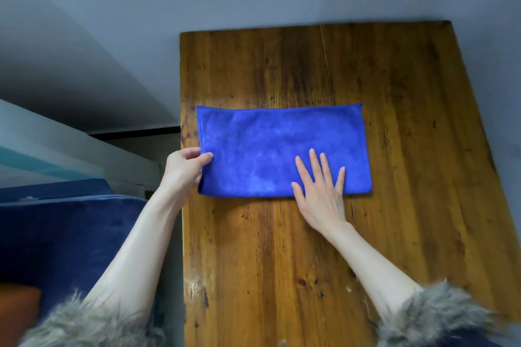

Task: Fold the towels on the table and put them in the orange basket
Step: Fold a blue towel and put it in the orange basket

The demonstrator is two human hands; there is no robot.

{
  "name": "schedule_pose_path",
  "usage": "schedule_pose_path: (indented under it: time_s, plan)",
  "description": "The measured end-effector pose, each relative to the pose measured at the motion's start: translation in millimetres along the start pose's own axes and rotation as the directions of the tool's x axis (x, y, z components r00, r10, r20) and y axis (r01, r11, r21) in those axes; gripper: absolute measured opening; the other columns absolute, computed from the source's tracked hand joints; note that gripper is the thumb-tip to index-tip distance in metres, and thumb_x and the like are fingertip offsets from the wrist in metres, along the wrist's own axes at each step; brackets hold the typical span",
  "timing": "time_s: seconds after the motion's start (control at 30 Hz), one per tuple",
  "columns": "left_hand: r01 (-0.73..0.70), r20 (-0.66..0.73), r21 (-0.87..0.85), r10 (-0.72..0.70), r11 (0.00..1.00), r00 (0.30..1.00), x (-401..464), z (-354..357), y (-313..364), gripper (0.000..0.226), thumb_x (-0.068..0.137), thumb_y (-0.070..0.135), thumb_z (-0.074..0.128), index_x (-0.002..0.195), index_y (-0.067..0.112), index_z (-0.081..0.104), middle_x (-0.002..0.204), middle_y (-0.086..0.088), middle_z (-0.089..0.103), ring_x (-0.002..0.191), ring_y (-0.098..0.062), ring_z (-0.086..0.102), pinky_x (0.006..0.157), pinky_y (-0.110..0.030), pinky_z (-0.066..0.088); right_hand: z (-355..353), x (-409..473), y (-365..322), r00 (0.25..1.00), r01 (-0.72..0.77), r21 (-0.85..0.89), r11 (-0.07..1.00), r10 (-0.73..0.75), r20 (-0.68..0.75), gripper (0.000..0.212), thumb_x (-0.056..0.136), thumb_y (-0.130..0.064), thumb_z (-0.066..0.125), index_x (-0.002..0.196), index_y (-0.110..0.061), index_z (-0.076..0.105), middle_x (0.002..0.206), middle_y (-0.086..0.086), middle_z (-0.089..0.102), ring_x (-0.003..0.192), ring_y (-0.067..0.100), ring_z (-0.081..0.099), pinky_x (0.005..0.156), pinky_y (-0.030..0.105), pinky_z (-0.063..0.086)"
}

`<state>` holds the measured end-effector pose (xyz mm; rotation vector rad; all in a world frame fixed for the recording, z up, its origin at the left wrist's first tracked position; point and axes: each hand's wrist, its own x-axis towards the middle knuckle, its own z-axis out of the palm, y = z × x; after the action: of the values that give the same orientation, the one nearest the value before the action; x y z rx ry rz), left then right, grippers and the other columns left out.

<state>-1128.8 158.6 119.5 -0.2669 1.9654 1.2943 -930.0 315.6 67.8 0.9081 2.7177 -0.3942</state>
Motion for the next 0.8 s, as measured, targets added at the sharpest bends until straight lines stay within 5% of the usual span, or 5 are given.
schedule_pose_path:
  time_s: [0.23,0.4,0.5,0.6,0.8]
  plan:
    - [-0.157,0.085,-0.015,0.158,0.987,0.984,-30,47,26,0.019,0.087,0.011,0.064,0.104,0.006,0.067,0.095,-0.007,0.068,0.068,-0.01,0.059,0.059,-0.02,0.047,-16,0,17,0.998,0.054,0.379,0.924,-0.04,-0.043,0.052,0.098,-0.027,0.043,0.147,-0.022,0.026,0.157,-0.001,0.015,0.146,0.014,0.008,0.117,0.041,-0.002]
    - [-0.23,0.106,0.069,0.222,0.971,0.969,-45,112,38,0.021,0.085,0.011,0.066,0.105,0.005,0.066,0.087,-0.008,0.062,0.071,-0.016,0.053,0.056,-0.019,0.043,-41,-6,51,0.958,-0.156,0.859,0.489,0.285,0.011,0.045,0.092,-0.004,0.053,0.136,-0.009,0.044,0.133,0.01,0.053,0.12,0.017,0.051,0.102,0.023,0.036]
    - [-0.27,0.109,0.152,0.255,0.951,0.961,-52,158,40,0.028,0.084,0.015,0.068,0.11,0.006,0.064,0.077,0.002,0.061,0.063,-0.012,0.056,0.054,-0.014,0.046,-54,-5,79,0.922,-0.222,0.927,0.303,0.375,0.098,0.035,0.094,-0.004,0.05,0.128,-0.006,0.051,0.12,0.013,0.06,0.106,0.015,0.057,0.094,0.027,0.045]
    - [-0.277,0.115,0.24,0.256,0.93,0.96,-57,202,35,0.029,0.085,0.018,0.066,0.112,0.009,0.064,0.084,0.003,0.061,0.093,-0.028,0.064,0.083,-0.033,0.05,-59,-3,102,0.908,-0.253,0.948,0.191,0.385,0.164,0.028,0.097,-0.01,0.045,0.124,-0.008,0.053,0.113,0.009,0.062,0.101,0.017,0.061,0.09,0.029,0.05]
    - [-0.275,0.147,0.352,0.237,0.895,0.96,-56,241,11,0.029,0.087,0.017,0.062,0.115,0.01,0.062,0.086,0.004,0.058,0.091,-0.019,0.06,0.084,-0.027,0.048,-51,5,117,0.903,-0.305,0.934,0.186,0.367,0.222,0.029,0.099,-0.013,0.042,0.124,-0.005,0.054,0.108,0.01,0.063,0.094,0.015,0.062,0.08,0.023,0.053]
